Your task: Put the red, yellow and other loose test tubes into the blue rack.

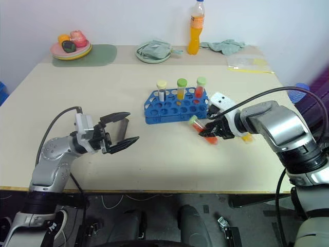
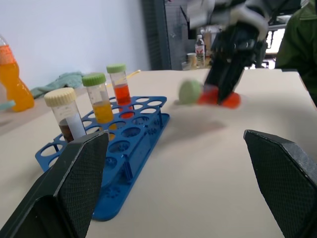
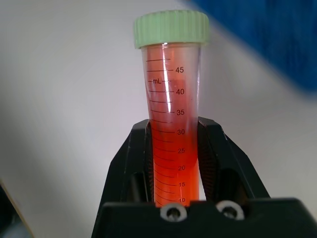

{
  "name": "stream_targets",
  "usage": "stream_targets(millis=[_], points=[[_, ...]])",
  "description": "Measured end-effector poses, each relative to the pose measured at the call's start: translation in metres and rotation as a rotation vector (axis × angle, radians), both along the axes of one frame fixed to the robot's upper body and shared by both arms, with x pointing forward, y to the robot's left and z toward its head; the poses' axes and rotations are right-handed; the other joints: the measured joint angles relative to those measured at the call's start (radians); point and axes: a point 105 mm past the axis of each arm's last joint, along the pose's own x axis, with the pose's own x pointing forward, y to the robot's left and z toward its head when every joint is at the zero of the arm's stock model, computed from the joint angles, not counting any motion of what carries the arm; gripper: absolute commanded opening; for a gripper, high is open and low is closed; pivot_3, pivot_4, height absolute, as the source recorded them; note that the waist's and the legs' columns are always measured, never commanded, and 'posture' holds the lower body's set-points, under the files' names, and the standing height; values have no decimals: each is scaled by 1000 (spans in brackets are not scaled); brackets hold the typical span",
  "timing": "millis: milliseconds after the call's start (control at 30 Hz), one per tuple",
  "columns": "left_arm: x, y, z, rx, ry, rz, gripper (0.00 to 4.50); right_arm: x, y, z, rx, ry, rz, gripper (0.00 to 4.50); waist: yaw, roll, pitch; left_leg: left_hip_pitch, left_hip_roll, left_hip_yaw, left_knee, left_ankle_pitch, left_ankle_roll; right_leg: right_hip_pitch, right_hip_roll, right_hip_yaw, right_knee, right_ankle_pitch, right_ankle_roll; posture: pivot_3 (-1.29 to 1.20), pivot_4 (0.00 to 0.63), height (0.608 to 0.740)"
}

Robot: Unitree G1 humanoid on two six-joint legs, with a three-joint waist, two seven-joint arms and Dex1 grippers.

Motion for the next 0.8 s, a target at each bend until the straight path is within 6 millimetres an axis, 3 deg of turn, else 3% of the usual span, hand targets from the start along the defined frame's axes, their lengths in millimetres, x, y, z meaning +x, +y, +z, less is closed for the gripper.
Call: stream_targets(millis=[67, 233, 300, 500, 633, 800], points=[[2, -1, 4, 3, -12, -7, 4500, 7, 0, 10, 101, -180, -39, 826, 0, 1, 0, 0, 0, 1, 0, 0, 0, 0, 0, 1, 0, 1, 2, 0, 150, 740], [9, 4, 2, 17, 2, -15, 4500, 24, -5, 43, 367, -433, -200, 826, -4, 1, 1, 1, 0, 1, 0, 0, 0, -1, 0, 1, 2, 2, 2, 0, 150, 740], [13, 4, 6, 16, -9, -17, 4500, 35, -9, 49, 397, -543, -296, 826, -3, 1, 1, 2, 0, 1, 0, 0, 0, 0, 0, 1, 3, 1, 2, 0, 150, 740], [17, 8, 5, 23, -4, -23, 4500, 60, -11, 19, 394, -607, -469, 826, -4, 2, 1, 2, 0, 1, -1, 0, 0, 0, 0, 1, 3, 2, 2, 0, 150, 740], [18, 11, 7, 47, -10, -25, 4500, 63, -2, 5, 383, -643, -480, 826, -5, 2, 1, 2, 0, 1, -1, 0, 0, 0, 0, 1, 3, 2, 2, 0, 150, 740], [19, 19, 12, 71, -24, -9, 4500, 67, -5, -13, 391, -641, -515, 826, -4, 2, 1, 2, 0, 1, -1, 0, 0, 0, -1, 1, 3, 1, 2, 0, 150, 740]])
